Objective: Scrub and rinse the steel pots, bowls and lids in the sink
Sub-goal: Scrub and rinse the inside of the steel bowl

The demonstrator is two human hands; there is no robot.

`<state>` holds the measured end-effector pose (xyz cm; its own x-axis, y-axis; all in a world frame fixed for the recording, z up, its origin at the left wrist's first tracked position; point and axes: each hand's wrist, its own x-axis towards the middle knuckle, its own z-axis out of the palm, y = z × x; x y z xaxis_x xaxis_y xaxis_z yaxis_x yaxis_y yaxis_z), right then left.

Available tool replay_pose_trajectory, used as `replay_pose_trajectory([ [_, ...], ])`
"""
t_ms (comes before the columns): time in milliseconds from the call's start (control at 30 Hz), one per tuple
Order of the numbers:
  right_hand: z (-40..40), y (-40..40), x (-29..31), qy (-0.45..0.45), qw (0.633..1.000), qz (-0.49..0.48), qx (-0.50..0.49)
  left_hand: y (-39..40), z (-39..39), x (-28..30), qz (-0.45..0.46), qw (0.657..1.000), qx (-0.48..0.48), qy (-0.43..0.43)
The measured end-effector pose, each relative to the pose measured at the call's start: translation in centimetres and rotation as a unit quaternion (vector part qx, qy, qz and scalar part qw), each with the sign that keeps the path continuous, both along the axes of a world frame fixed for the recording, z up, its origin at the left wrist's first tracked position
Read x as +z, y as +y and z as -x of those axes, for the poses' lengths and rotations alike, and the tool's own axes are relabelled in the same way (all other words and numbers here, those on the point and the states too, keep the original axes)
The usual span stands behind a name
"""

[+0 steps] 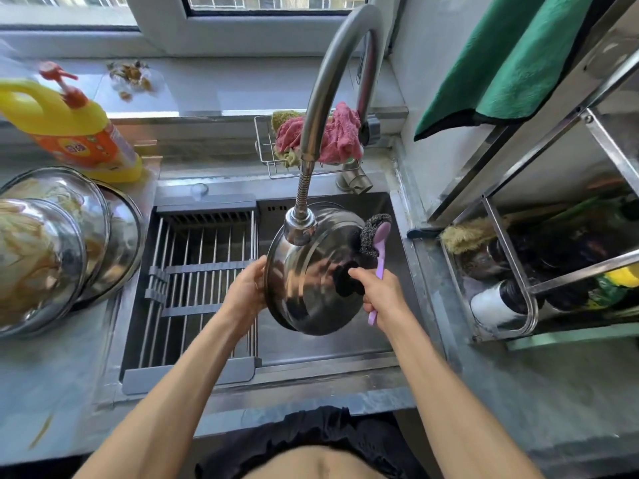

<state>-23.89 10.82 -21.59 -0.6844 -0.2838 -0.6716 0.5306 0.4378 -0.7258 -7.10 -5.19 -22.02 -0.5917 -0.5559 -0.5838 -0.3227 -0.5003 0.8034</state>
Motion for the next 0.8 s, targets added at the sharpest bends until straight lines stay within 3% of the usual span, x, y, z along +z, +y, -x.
replay_pose_trajectory([
  [100,-0.1,0.6,0.2,0.049,0.997,-0.009,0.063,-1.4,1.6,1.5,0.035,0.998,-0.047,-0.009],
  [233,-0.5,1.5,0.1,0.092,0.986,0.013,0.138,-3.0,3.9,2.2,-0.001,0.999,-0.019,-0.033],
  [300,-0.8,1.7,-0.1,0.108,0.984,0.027,0.138,-3.0,4.6,1.3,0.006,0.997,0.024,-0.073],
  [367,-1.0,1.3,-0.3,0.111,0.991,0.025,0.075,-2.3,4.2,-0.5,0.009,0.995,0.065,-0.079],
  [467,-1.2,0.7,-0.9,0.055,0.998,-0.015,-0.038,-0.4,2.9,-1.8,-0.014,0.991,0.114,-0.065],
  [567,-1.1,0.8,-1.0,-0.062,0.991,-0.024,-0.12,1.6,1.8,-1.6,-0.034,0.982,0.18,-0.049],
  [667,-1.3,1.0,-1.2,-0.154,0.983,-0.015,-0.103,3.1,1.1,-1.7,-0.016,0.975,0.22,-0.032],
  [800,-1.4,0.4,-1.1,-0.215,0.972,-0.003,-0.094,4.3,0.2,-2.2,-0.01,0.981,0.193,-0.007],
])
